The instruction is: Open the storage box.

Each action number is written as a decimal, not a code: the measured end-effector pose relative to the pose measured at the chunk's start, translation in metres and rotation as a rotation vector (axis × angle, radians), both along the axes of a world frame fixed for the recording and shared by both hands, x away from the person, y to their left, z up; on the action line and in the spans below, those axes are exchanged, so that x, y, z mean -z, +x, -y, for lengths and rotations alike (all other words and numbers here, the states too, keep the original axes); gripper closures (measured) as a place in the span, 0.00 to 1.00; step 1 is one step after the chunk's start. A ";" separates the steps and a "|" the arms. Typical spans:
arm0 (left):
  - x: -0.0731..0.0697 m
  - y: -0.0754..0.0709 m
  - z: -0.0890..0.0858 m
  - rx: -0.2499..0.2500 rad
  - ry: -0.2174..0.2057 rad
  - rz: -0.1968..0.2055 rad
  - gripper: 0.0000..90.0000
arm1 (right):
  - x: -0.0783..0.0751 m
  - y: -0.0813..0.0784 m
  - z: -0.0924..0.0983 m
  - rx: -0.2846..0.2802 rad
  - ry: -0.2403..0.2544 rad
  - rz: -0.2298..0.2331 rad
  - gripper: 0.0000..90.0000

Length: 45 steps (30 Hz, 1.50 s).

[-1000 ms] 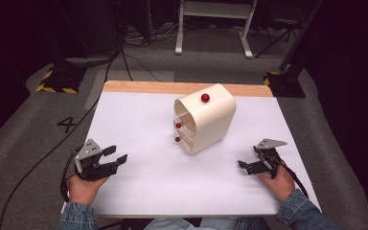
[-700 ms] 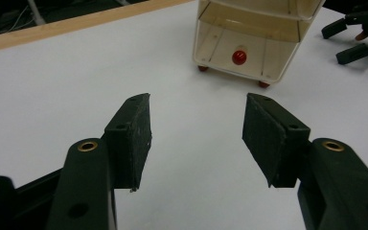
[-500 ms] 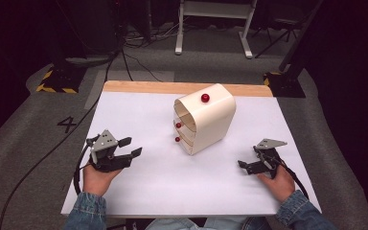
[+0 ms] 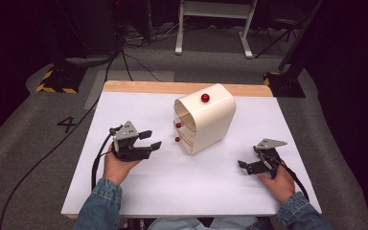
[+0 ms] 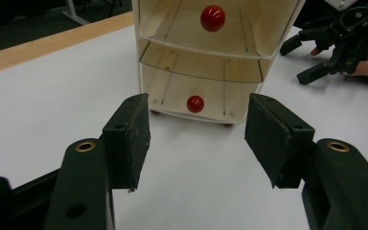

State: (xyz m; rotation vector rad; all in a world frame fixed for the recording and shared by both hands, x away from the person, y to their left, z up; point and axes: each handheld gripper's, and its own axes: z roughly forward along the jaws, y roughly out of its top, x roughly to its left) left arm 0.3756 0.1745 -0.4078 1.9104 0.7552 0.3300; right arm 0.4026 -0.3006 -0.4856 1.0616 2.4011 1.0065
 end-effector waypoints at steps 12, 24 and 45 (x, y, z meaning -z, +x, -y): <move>0.025 0.027 0.035 0.044 -0.058 0.004 0.51 | 0.000 0.000 0.000 0.001 0.001 -0.001 0.04; 0.049 0.039 0.054 0.064 -0.044 -0.041 0.60 | 0.000 0.000 0.000 0.001 0.000 0.000 0.04; 0.060 0.048 0.056 0.063 0.002 -0.081 0.81 | 0.000 0.000 0.000 0.001 0.001 0.000 0.04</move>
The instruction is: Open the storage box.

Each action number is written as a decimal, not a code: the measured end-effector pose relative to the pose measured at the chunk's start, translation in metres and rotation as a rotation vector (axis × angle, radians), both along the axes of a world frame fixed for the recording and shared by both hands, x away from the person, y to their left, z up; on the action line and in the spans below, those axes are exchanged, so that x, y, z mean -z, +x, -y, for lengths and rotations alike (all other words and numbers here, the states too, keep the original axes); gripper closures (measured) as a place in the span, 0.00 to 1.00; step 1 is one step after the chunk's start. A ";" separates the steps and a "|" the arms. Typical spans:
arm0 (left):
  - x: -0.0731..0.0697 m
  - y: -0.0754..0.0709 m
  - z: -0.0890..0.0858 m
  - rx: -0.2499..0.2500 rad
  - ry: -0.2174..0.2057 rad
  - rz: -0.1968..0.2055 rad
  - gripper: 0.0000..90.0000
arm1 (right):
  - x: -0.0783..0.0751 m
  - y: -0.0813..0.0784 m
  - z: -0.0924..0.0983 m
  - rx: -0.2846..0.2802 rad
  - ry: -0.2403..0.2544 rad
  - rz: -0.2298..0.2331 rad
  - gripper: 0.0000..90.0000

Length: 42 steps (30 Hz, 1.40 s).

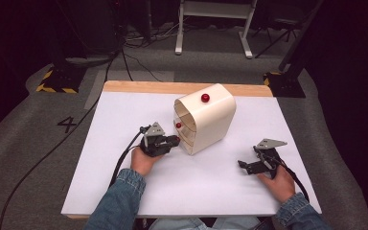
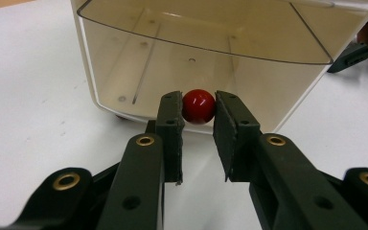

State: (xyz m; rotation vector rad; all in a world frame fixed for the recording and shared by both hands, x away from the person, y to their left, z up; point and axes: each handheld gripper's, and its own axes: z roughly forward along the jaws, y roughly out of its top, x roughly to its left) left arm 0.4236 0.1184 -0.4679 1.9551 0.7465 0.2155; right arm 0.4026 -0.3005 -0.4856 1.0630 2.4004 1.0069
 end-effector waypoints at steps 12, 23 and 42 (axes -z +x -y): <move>-0.009 -0.007 -0.009 0.001 0.047 -0.004 0.81 | 0.000 0.000 0.000 -0.001 0.000 0.000 0.04; -0.016 -0.030 -0.037 -0.013 0.074 -0.006 0.81 | 0.000 0.000 0.000 0.000 0.001 0.000 0.04; -0.010 -0.046 -0.061 -0.020 0.098 -0.010 0.81 | 0.000 0.000 0.000 -0.001 0.000 0.000 0.04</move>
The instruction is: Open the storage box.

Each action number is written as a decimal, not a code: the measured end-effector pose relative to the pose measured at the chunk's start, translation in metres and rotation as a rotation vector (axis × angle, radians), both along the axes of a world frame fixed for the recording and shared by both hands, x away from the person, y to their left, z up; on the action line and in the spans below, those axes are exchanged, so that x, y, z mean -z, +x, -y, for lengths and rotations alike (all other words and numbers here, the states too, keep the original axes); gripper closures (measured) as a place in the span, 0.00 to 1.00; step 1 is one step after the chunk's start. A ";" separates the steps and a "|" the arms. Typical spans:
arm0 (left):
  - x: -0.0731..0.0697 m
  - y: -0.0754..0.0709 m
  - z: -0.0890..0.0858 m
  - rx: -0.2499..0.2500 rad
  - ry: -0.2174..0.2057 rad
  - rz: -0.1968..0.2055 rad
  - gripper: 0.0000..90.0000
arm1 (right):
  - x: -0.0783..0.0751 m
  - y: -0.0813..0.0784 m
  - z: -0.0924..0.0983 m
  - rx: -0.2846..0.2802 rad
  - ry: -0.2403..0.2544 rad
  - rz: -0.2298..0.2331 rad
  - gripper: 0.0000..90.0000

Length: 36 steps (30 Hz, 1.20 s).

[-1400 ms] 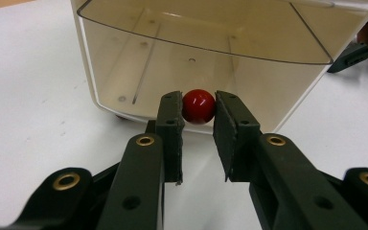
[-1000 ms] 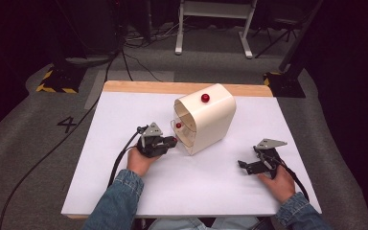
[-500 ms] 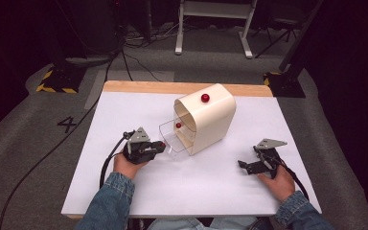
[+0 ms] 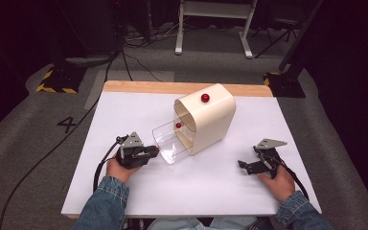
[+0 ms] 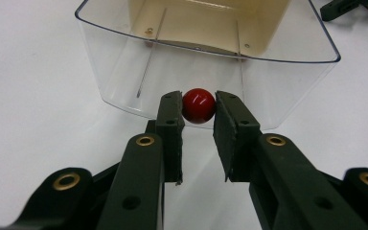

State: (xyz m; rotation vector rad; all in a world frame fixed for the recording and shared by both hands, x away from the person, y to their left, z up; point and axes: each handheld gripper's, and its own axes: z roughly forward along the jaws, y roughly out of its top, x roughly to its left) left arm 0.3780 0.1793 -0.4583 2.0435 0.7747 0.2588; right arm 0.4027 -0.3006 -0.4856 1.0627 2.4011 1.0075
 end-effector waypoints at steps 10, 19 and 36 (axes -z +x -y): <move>0.005 -0.003 -0.001 0.003 0.036 -0.024 0.72 | 0.000 0.000 0.000 0.000 0.000 0.000 0.04; 0.005 -0.009 -0.008 0.005 0.027 -0.039 0.58 | 0.000 0.000 0.000 0.000 0.000 0.000 0.04; -0.043 -0.011 -0.013 -0.037 -0.109 0.059 0.56 | 0.000 0.000 0.000 0.000 0.000 0.000 0.04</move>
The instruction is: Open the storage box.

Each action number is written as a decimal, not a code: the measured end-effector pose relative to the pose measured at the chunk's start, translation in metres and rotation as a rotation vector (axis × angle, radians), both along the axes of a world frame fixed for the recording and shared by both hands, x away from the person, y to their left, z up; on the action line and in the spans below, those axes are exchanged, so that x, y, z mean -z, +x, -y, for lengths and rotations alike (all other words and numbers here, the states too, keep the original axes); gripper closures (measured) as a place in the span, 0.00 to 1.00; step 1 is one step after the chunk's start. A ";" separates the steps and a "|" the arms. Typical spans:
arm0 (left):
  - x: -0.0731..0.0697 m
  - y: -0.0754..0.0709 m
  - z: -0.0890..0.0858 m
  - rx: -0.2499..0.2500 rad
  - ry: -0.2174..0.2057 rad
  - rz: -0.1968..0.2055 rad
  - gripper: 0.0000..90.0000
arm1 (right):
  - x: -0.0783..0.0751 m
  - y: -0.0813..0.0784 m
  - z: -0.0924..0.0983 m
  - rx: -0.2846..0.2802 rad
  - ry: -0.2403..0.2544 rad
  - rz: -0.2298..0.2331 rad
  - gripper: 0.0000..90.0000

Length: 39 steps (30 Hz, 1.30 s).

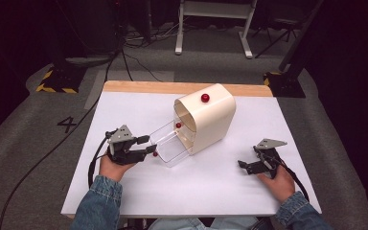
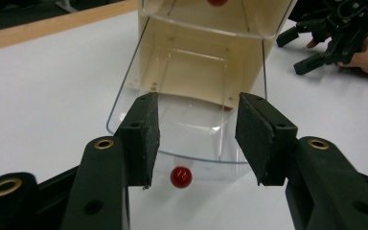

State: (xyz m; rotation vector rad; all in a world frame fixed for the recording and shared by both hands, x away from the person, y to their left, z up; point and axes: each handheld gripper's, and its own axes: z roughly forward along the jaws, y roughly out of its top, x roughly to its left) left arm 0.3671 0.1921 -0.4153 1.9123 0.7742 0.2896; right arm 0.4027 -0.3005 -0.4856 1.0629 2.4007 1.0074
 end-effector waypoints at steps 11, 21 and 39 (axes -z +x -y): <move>-0.033 0.006 0.015 0.027 -0.013 0.048 0.55 | 0.000 0.000 0.000 0.000 0.000 0.000 0.04; -0.047 0.021 0.043 0.065 -0.058 0.083 0.54 | 0.000 0.000 0.000 0.000 0.000 0.000 0.04; -0.022 0.051 0.073 0.043 -0.033 0.047 0.58 | 0.000 0.000 0.000 0.000 0.000 0.000 0.04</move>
